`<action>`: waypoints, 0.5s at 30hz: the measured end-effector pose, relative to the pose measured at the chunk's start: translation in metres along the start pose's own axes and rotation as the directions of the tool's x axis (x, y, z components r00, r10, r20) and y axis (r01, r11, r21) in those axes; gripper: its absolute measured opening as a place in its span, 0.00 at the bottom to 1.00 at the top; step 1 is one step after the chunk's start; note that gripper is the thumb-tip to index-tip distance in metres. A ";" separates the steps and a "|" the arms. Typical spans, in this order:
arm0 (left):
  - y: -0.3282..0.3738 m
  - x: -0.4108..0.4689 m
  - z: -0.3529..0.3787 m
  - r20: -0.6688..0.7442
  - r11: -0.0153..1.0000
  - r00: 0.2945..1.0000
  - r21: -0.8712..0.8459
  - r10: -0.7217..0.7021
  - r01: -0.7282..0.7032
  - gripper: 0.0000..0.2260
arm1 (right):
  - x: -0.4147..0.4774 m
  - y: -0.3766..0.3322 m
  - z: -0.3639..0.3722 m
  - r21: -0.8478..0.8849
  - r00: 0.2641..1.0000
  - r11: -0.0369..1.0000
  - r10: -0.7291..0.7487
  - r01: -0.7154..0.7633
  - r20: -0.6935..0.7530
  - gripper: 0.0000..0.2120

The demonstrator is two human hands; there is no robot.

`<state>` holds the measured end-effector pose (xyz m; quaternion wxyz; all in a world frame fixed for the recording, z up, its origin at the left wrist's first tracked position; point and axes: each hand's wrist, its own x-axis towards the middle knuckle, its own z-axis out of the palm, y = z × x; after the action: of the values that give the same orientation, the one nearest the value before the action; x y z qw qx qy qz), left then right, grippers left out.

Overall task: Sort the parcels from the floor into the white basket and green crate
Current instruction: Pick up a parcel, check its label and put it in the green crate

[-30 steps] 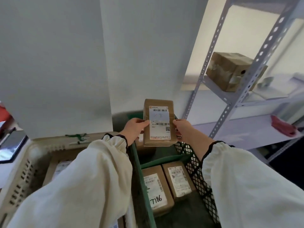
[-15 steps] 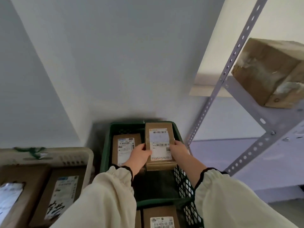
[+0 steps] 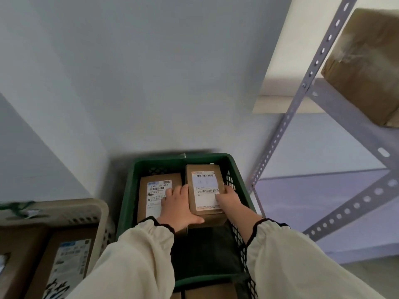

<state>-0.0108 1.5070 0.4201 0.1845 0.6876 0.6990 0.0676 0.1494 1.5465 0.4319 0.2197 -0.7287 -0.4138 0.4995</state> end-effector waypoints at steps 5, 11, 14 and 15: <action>-0.009 0.001 0.015 -0.011 0.993 1.000 0.115 -0.002 0.003 0.49 | 0.008 0.012 0.012 0.020 1.000 1.000 -0.005 0.004 0.028 0.20; -0.007 -0.001 0.020 0.034 0.990 0.999 0.138 -0.008 0.003 0.51 | 0.016 0.021 0.022 0.050 1.000 0.999 -0.007 0.007 -0.005 0.19; -0.004 -0.003 0.019 0.048 0.988 0.998 0.151 -0.031 0.023 0.51 | 0.015 0.023 0.025 0.070 1.000 0.998 -0.005 0.006 -0.017 0.18; -0.002 -0.004 0.018 0.054 0.985 0.998 0.171 -0.041 0.031 0.51 | 0.014 0.023 0.026 0.070 1.000 0.998 -0.004 0.005 -0.023 0.18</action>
<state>-0.0067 1.5001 0.4030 0.1465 0.6897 0.7089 -0.0155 0.1365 1.5429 0.3966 0.2510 -0.7252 -0.3951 0.5049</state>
